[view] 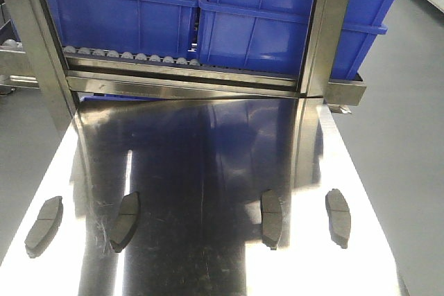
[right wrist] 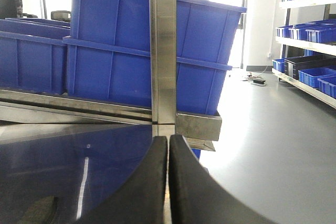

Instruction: Move and align brake pads A on conveyor

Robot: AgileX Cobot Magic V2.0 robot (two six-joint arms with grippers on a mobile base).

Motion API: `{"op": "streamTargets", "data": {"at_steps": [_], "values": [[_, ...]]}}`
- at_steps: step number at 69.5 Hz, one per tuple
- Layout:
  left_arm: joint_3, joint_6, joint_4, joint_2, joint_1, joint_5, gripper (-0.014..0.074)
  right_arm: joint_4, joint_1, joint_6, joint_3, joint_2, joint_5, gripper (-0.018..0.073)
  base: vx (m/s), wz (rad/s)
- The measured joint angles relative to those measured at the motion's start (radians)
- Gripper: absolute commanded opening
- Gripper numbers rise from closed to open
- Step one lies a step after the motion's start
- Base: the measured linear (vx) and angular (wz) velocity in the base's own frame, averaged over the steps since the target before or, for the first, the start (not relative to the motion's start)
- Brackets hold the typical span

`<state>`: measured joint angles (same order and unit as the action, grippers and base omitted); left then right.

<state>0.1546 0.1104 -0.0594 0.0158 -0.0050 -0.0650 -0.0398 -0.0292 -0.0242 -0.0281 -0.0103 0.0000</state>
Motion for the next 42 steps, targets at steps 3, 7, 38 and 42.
{"op": "streamTargets", "data": {"at_steps": [3,7,38,42], "values": [[0.048,0.000,0.000,0.030,0.000,-0.044,-0.0006,0.000,0.000,0.000,0.000,0.000,0.000,-0.0011,0.00,0.00],[0.110,0.000,0.000,0.093,0.000,-0.117,-0.0006,0.000,0.000,0.000,0.000,0.000,0.000,-0.0011,0.00,0.00],[0.372,-0.099,0.032,0.502,0.000,-0.689,-0.0006,0.000,0.000,0.000,0.000,0.000,0.000,-0.0011,0.00,0.00],[0.372,-0.099,0.044,0.518,0.000,-0.697,-0.0006,0.000,0.000,0.000,0.000,0.000,0.000,-0.0011,0.00,0.00]]}}
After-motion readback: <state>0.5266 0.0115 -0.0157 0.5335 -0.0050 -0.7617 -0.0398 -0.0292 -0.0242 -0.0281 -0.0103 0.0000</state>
